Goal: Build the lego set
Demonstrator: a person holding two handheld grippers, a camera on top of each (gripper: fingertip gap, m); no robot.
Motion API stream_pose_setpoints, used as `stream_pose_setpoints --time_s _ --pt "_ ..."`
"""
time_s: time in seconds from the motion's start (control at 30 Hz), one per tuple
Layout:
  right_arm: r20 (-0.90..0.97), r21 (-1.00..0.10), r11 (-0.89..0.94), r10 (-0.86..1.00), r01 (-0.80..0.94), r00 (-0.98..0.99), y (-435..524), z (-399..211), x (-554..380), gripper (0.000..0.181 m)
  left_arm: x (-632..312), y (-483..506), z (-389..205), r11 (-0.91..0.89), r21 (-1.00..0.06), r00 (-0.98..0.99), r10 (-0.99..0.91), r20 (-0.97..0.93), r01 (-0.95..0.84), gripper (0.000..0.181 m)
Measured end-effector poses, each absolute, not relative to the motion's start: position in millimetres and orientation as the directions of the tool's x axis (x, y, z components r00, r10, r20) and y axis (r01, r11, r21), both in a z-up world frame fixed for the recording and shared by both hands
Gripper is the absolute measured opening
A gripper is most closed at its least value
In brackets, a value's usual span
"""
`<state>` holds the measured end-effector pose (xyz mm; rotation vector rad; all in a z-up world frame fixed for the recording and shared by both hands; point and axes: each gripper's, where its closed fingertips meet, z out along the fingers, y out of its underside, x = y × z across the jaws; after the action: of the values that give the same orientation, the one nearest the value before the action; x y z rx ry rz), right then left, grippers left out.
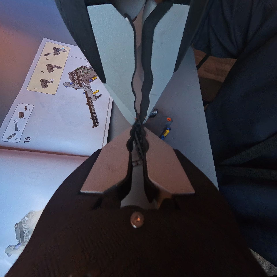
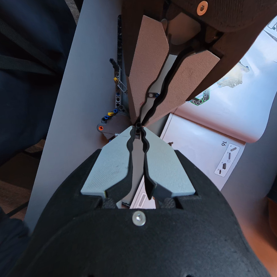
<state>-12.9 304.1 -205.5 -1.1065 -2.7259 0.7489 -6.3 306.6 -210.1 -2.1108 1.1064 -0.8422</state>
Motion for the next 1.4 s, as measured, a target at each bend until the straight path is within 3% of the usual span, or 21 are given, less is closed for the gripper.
stream_pose_setpoints --time_s 0.23,0.67,0.87,1.13,1.4 --pt "-0.039 -0.432 0.649 0.680 0.626 -0.732 305.2 -211.4 -13.2 0.007 -9.2 305.9 -211.2 -0.474 -0.737 0.457 -0.853 0.250 -0.482 0.005" --pt "-0.078 -0.446 0.631 0.679 0.635 -0.730 303.4 -211.9 -11.8 0.007 -8.9 303.1 -211.9 -0.441 -0.738 0.451 -0.868 0.206 -0.510 0.000" --pt "-0.048 -0.436 0.643 0.681 0.629 -0.730 305.4 -210.8 -12.6 0.007 -8.3 300.0 -202.2 -0.543 -0.732 0.438 -0.822 0.364 -0.410 0.010" --pt "-0.016 -0.456 0.640 0.689 0.618 -0.725 307.2 -204.8 -16.6 0.006 -9.4 303.9 -202.7 -0.575 -0.724 0.463 -0.797 0.389 -0.381 0.015" --pt "-0.007 -0.461 0.632 0.699 0.622 -0.715 309.2 -202.8 -18.6 0.006 -12.2 308.2 -204.6 -0.577 -0.728 0.491 -0.787 0.374 -0.370 0.004"
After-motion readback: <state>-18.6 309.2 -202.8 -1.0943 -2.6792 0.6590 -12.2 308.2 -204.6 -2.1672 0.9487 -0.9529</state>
